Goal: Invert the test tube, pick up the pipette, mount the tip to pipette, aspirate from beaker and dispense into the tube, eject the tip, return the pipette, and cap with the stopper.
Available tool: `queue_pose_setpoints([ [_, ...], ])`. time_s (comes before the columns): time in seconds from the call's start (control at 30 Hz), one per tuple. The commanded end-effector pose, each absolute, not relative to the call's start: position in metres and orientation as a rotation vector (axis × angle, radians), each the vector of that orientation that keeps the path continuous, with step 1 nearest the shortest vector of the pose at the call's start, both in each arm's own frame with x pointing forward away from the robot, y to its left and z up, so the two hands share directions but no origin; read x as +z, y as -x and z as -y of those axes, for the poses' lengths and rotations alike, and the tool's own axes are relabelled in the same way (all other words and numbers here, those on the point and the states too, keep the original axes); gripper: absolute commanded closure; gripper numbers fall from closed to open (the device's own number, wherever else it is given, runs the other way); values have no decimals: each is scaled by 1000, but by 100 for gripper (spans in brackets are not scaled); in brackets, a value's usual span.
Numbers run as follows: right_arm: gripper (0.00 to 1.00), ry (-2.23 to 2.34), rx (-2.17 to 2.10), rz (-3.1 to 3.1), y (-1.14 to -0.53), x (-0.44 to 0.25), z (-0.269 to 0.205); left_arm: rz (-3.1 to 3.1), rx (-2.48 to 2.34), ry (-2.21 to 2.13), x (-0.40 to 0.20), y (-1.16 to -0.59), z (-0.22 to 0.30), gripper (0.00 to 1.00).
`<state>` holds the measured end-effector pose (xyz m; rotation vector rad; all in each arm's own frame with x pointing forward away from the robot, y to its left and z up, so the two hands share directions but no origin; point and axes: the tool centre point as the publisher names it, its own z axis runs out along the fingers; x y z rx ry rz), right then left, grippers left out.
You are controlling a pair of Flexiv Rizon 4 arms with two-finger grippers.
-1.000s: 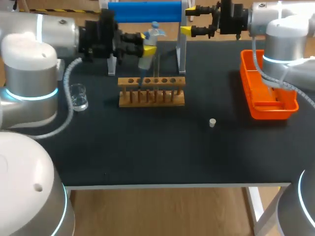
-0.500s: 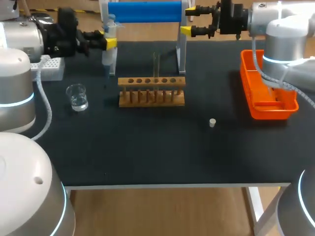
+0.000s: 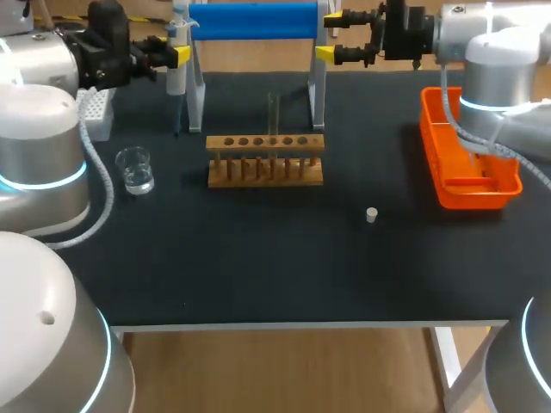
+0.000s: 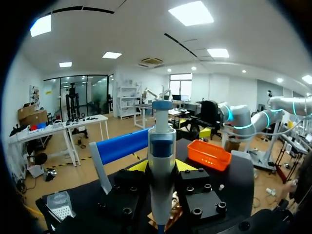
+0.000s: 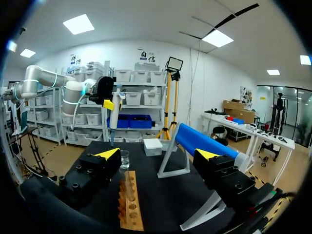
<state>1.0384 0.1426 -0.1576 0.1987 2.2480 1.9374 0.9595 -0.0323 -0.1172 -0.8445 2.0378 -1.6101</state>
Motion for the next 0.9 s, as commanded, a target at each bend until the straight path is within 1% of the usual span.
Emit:
queue_pose_setpoints([
  [0.03,0,-197,1937,-2252,-1039,-157,-141,-1942,-1558,905,-119,-974,47,100],
  [0.63,0,-197,1937,-2252,-1039,-157,-141,-1754,-1436,1041,-114,-1016,48,100],
  [0.9,0,-197,1937,-2252,-1039,-157,-141,-1711,-1372,1108,-122,-1039,49,100],
])
